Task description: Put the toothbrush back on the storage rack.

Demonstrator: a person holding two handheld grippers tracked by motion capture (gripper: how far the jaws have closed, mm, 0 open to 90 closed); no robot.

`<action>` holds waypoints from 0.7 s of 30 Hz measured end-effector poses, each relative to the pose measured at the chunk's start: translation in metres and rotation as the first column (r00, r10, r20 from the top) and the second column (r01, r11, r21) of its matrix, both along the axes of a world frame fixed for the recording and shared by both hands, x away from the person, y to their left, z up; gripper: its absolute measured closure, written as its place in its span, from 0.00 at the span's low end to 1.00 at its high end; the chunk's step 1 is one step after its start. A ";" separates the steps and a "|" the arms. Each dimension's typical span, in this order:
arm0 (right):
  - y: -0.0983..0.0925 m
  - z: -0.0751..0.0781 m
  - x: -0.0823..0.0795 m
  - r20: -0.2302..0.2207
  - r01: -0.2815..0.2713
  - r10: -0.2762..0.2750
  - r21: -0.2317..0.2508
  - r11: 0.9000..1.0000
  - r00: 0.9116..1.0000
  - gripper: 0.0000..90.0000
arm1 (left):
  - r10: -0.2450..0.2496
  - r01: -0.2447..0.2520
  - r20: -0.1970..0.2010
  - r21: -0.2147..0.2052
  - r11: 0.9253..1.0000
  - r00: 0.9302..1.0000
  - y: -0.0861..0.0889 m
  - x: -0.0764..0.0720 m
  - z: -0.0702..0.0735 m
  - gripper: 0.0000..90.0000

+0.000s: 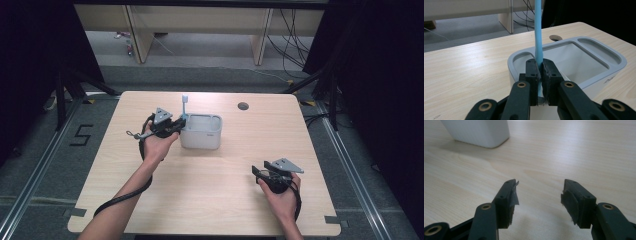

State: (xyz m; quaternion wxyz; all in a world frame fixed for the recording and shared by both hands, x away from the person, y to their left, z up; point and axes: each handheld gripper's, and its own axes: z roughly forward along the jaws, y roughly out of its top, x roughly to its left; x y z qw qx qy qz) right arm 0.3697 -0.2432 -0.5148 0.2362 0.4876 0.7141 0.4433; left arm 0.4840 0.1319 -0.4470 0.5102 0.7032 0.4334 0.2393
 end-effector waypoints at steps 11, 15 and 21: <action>0.001 0.008 -0.006 0.105 0.002 -0.001 -0.016 1.000 0.995 0.48 | -0.002 0.003 -0.024 0.020 1.000 1.000 -0.002 0.002 0.002 0.92; 0.003 0.008 -0.007 0.086 0.005 -0.005 0.005 1.000 0.996 0.48 | -0.004 0.006 -0.038 0.035 0.999 0.999 -0.003 0.004 0.004 0.92; 0.003 0.007 -0.007 0.101 0.007 -0.007 0.005 1.000 0.995 0.48 | -0.010 0.014 -0.066 0.060 0.998 0.998 -0.006 0.006 0.006 0.92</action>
